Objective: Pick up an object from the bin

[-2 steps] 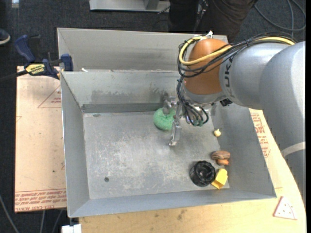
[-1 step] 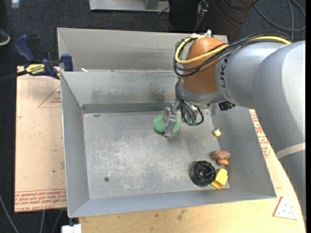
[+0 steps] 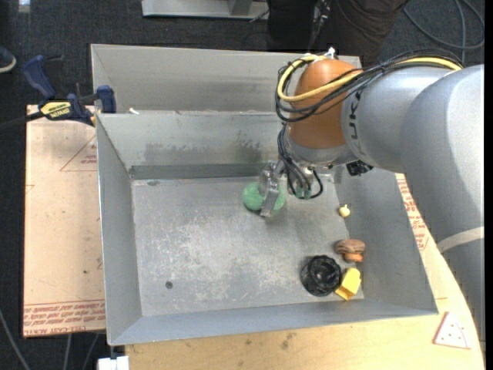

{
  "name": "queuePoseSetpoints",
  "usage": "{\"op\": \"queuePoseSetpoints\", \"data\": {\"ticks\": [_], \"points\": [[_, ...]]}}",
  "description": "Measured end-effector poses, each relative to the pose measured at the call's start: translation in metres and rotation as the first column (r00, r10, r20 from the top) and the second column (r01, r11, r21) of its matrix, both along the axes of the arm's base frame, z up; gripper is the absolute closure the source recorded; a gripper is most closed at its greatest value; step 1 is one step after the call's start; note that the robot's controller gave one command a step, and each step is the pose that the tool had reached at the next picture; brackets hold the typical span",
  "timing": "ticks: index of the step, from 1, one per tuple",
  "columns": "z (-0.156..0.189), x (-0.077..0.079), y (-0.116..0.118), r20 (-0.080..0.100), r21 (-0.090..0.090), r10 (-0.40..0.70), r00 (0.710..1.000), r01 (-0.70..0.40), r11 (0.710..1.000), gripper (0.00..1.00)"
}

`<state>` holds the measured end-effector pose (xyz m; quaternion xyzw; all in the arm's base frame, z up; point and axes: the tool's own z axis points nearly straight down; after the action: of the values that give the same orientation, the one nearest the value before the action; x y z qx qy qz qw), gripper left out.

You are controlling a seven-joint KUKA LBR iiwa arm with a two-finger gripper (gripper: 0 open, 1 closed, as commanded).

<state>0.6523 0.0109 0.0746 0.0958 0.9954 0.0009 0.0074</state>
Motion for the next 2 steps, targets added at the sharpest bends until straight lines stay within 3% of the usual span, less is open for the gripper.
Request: {"op": "queuePoseSetpoints", "data": {"ticks": [2], "points": [[0.0089,-0.0012,0.0002,-0.009,0.000,0.001,1.000,-0.001,1.000,1.00]]}}
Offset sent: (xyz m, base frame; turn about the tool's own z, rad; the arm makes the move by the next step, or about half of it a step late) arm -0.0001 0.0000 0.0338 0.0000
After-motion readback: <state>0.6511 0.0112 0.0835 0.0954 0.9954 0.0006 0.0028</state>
